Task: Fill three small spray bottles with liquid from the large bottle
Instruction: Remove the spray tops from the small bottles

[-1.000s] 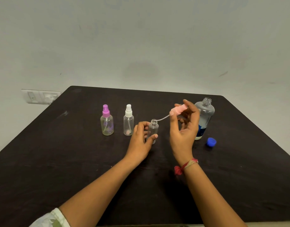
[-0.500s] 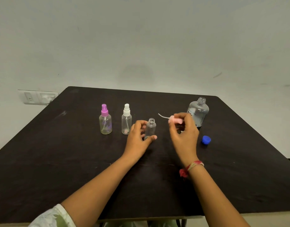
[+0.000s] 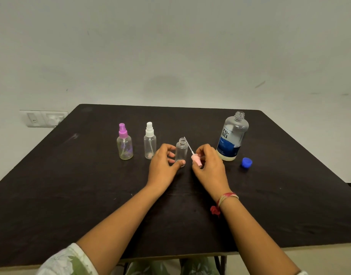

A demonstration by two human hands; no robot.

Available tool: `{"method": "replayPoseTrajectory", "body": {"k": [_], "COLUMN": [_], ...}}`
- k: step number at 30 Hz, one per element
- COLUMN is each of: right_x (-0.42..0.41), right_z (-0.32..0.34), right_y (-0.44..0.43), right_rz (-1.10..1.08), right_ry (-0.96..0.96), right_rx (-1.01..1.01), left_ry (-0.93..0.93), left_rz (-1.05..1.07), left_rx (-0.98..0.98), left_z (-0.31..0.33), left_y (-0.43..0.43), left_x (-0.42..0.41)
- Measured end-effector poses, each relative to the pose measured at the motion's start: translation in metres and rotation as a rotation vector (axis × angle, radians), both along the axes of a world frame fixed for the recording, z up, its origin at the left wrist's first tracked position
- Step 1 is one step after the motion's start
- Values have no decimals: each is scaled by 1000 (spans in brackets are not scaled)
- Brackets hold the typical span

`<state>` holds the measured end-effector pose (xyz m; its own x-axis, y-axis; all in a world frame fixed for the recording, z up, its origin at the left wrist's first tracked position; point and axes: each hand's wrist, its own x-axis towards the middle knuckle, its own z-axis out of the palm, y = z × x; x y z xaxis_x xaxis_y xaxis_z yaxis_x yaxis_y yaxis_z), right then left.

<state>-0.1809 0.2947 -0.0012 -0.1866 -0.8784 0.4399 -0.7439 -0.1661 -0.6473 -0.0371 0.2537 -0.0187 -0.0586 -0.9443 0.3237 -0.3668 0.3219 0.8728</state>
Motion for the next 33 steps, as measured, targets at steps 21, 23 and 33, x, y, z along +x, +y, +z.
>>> {"method": "replayPoseTrajectory", "body": {"k": [21,23,33], "right_x": [9,26,115], "right_z": [13,19,17], "right_y": [16,20,-11], "right_rz": [30,139,236], "right_ry": [-64,-10,-283], "right_rx": [-289,-368,104], "left_ry": [-77,-68,-99], "left_rz": [81,116,93], "left_rx": [-170,-216,-275], "left_z": [16,16,11], "left_y": [28,26,23], "left_x": [42,56,86]}}
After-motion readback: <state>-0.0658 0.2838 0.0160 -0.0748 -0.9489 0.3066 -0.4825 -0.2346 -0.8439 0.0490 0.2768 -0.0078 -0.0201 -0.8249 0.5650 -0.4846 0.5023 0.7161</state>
